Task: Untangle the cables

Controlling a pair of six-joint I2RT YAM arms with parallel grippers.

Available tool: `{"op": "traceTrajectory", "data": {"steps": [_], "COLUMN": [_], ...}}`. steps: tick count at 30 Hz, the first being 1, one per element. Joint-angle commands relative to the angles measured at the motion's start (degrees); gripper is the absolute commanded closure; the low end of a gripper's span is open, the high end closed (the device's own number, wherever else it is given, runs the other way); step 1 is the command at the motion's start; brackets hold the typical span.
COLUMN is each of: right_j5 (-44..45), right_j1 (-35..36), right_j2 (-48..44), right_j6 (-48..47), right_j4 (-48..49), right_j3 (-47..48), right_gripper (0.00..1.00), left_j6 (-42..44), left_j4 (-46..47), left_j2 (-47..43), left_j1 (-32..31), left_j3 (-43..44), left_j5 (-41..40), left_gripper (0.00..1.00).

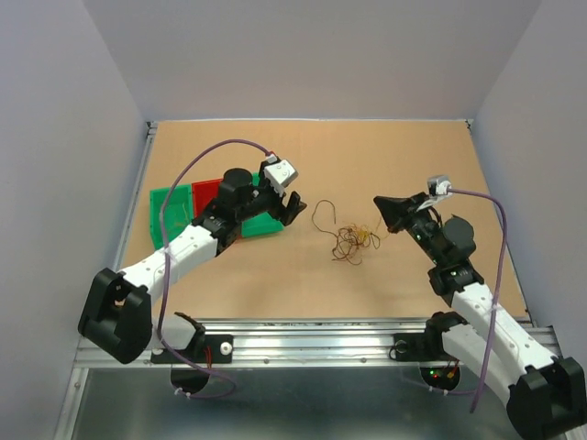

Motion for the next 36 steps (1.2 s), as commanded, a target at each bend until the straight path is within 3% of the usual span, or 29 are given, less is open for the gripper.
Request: {"op": "traceTrajectory", "data": {"steps": [1,6,13,17,23,32,36], "right_j5": [-16.6,-21.6,-21.4,-19.6,-17.2,-13.8,-12.9], "right_j1": [-0.2,-0.2,0.1,1.1,4.0,6.8,7.2], "right_j2": [-5.8,-4.9,0.9,2.7,7.7,11.0,11.3], "right_j6": [-0.6,3.9,12.3,13.5,14.3,14.7,14.7], "right_j4": [4.9,9.9,22.0,23.1,25.1,27.1,27.7], "right_j3": [-2.6,-2.7,-2.0,-0.3,3.8,6.6,6.8], "right_gripper": [0.99,1.00,0.99,0.99,1.00,0.99,0.99], "left_j6": [0.6,0.1,0.6,1.7,6.2,5.3,5.1], "left_j4": [5.4,12.6,23.6,28.6,29.4,28.0,27.2], "left_j2": [-6.0,-9.2,-8.2,-4.6,2.6,11.4,13.2], "left_j1": [-0.4,-1.5,-7.7,-11.3,-17.6,-17.8,-17.8], "left_j3": [-2.5,-6.8,-11.7,-11.7,-8.1,-2.1,-0.3], "left_j5": [9.4,17.1,17.5,14.9,3.9,3.1,2.4], "left_gripper": [0.14,0.13,0.14,0.16,0.18,0.39,0.65]}}
